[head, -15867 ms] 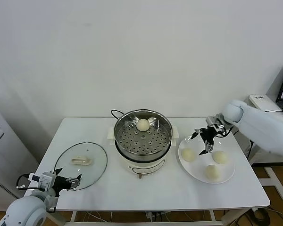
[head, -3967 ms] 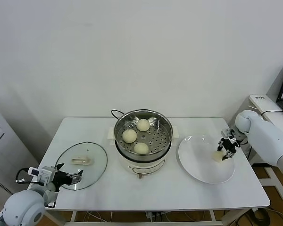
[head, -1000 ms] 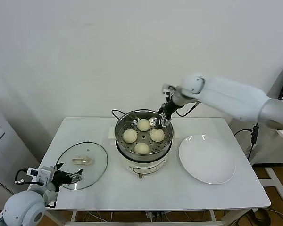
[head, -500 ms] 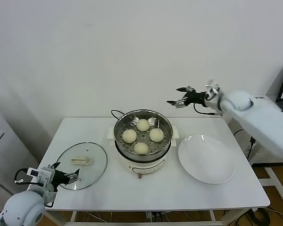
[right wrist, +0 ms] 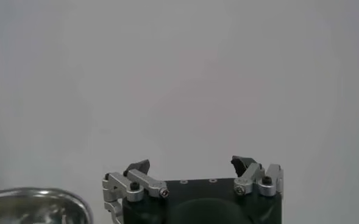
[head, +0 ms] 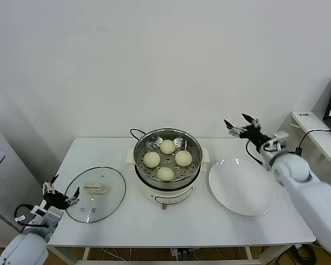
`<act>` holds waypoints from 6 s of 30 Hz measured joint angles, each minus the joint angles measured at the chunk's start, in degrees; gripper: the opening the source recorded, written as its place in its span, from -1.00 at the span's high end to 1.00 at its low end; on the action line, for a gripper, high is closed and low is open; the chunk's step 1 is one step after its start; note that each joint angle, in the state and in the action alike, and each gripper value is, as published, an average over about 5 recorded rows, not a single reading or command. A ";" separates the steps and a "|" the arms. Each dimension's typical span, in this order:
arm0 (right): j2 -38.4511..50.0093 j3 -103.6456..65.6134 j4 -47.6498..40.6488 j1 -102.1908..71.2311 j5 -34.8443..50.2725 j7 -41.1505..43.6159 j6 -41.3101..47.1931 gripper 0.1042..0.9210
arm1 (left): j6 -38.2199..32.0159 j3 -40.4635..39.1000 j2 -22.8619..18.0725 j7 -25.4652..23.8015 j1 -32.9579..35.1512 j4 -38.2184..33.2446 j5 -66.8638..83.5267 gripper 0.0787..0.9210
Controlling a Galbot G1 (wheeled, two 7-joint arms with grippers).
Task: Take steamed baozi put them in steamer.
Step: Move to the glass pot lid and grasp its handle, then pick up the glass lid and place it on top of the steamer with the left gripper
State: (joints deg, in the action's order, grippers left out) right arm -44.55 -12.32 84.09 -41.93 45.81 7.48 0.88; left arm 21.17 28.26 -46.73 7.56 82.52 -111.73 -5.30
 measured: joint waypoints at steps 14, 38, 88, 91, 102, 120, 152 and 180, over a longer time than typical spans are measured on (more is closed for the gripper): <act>-9.57 -19.08 2.21 -17.02 -9.43 -2.06 -0.56 -0.76 | -19.06 -0.47 -5.98 3.33 -1.83 11.49 -40.98 -0.77; -15.72 -24.18 -0.06 -22.01 -15.83 -0.55 -1.70 -0.76 | -26.95 -0.10 -17.15 8.27 -8.28 25.76 -66.69 -0.77; -16.06 -24.91 1.80 -23.53 -16.76 1.91 -1.08 -0.76 | -20.50 -1.14 -18.13 2.87 -13.89 21.65 -67.81 0.95; -15.97 -24.77 1.91 -23.25 -16.62 1.92 -0.96 -0.76 | -18.13 -1.88 -16.51 0.87 -13.97 18.57 -65.83 0.95; -15.15 -24.65 2.14 -22.39 -16.17 2.03 -0.79 -0.76 | -1.60 -8.52 -9.46 -9.11 -17.44 5.88 -59.79 0.95; -13.75 -25.56 2.13 -22.77 -15.91 2.31 -0.79 -0.76 | 18.44 -30.27 -9.69 -20.53 -33.13 -0.57 -61.91 0.95; -15.38 -25.80 0.45 -23.02 -17.01 3.16 -1.34 -0.76 | 21.03 -42.68 -30.78 -25.64 -42.75 13.19 -76.94 0.95; -16.29 -25.80 -0.26 -23.13 -18.00 3.78 -1.74 -0.76 | 21.03 -41.44 -39.72 -24.64 -40.26 18.64 -81.46 0.95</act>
State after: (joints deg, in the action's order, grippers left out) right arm -60.85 -38.11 83.83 -65.06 27.81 11.26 -0.85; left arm 42.20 -13.18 -86.46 -17.08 42.26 -93.09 -86.76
